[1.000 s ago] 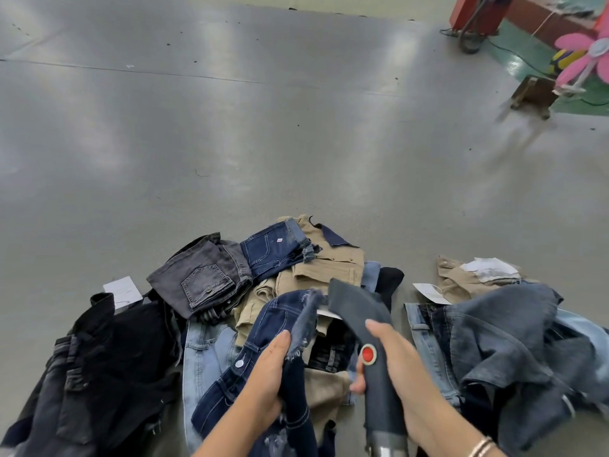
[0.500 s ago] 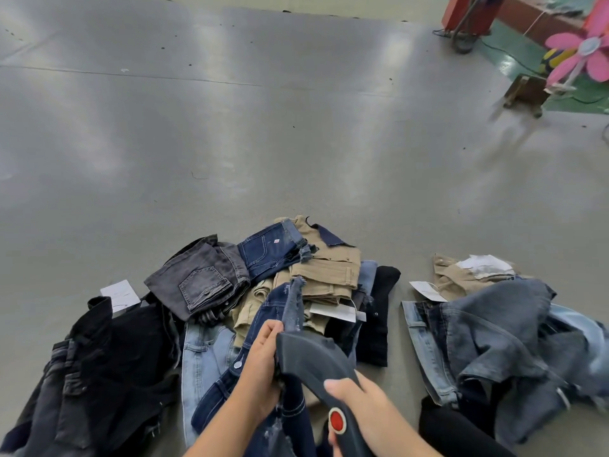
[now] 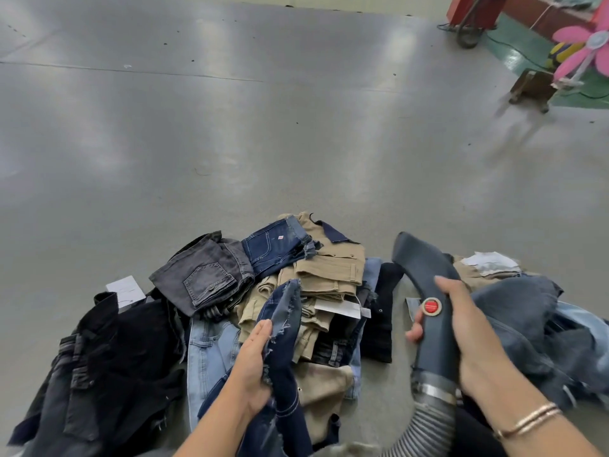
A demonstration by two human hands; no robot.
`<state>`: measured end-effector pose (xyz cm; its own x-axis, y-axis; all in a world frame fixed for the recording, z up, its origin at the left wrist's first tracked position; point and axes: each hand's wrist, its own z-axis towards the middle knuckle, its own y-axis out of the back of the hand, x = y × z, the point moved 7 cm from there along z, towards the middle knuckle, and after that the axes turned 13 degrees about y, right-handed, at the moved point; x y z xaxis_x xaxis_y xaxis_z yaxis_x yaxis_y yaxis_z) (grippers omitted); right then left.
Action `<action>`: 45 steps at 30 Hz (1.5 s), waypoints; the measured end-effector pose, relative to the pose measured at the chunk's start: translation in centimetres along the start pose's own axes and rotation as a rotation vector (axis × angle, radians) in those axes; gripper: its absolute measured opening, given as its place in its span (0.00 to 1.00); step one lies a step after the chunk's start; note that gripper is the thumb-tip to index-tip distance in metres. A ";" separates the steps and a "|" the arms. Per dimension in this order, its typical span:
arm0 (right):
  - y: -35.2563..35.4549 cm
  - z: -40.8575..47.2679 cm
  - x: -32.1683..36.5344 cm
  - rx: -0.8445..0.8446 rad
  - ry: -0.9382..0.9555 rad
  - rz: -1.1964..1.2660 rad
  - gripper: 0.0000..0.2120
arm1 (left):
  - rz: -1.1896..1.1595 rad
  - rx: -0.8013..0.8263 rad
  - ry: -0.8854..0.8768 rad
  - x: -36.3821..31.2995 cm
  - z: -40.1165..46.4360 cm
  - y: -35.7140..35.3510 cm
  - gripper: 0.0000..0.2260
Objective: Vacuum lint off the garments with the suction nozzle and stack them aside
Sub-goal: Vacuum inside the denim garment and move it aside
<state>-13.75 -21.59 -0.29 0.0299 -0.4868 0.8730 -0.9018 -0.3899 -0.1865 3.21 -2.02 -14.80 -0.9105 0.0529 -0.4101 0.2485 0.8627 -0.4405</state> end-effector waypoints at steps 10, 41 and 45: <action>-3.4 -2.7 -4.7 0.201 -0.060 -0.167 0.15 | 0.204 0.011 -0.176 -6.2 0.1 -4.2 0.06; -4.3 -3.0 -4.6 0.235 -0.022 -0.194 0.11 | 0.738 -0.595 -0.009 5.7 1.5 5.2 0.08; -4.2 -3.1 -4.5 0.269 0.003 -0.213 0.10 | 0.590 -0.539 -0.039 4.9 2.0 6.4 0.07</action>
<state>-11.44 -15.34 -1.99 0.2035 -0.3704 0.9063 -0.7295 -0.6748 -0.1120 0.98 2.74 -21.18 -0.6642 0.5671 -0.4871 0.4824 0.8229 0.3003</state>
